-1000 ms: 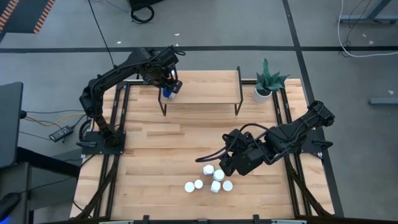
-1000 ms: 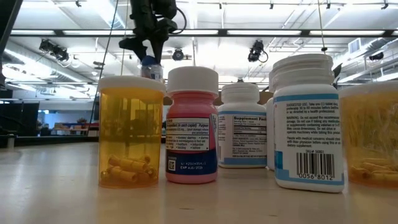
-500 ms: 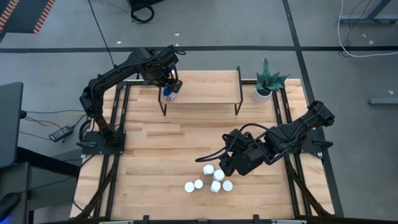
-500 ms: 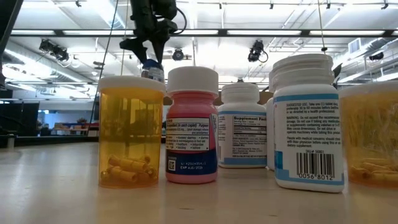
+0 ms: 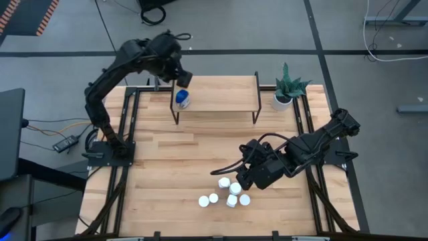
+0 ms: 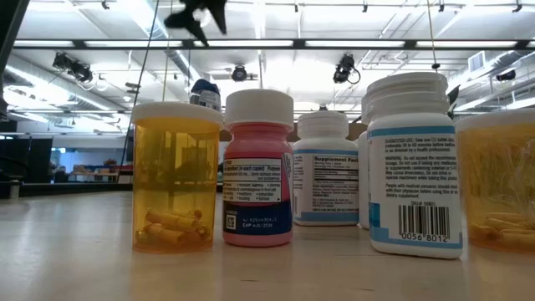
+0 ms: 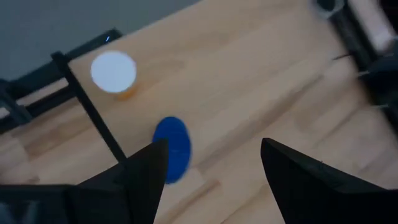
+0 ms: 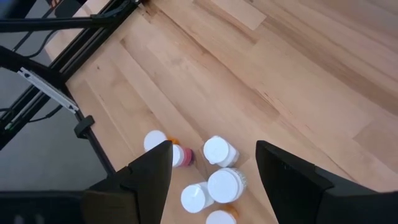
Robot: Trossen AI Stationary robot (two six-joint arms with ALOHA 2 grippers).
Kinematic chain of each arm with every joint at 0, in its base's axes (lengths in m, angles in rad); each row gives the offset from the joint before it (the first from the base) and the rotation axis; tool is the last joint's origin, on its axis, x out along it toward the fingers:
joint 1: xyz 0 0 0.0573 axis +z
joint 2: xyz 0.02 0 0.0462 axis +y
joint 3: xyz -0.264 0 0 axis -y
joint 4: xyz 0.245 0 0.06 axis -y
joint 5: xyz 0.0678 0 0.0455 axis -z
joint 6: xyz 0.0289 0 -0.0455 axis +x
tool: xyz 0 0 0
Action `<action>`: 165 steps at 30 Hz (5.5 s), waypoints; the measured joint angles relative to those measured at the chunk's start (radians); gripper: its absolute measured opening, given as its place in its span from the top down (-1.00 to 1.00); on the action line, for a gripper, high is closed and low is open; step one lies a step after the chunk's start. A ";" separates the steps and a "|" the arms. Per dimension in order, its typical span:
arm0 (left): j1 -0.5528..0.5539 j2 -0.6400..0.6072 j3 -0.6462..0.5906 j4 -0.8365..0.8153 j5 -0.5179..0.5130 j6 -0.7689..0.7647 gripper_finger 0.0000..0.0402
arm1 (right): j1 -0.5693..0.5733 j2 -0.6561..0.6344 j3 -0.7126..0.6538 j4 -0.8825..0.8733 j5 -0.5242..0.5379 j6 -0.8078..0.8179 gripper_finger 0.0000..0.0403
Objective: Pick and place medicine bottles onto shelf by color
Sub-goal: Put the right orange bottle on the shelf
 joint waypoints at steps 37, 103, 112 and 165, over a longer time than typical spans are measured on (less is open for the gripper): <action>-1.071 0.011 0.108 -0.028 -0.602 -0.375 0.02 | 0.179 0.018 -0.444 0.364 -0.151 -0.165 -0.47; -1.013 -0.476 -1.130 1.386 -0.258 -0.141 0.68 | 0.174 0.130 -0.620 0.648 -0.163 -0.188 -0.47; -1.025 -0.476 -1.130 1.387 -0.258 -0.160 0.66 | 0.174 0.131 -0.620 0.643 -0.136 -0.195 -0.47; -1.068 -0.475 -1.129 1.382 -0.257 -0.227 0.69 | 0.193 0.231 -0.604 0.734 -0.226 -0.117 -0.42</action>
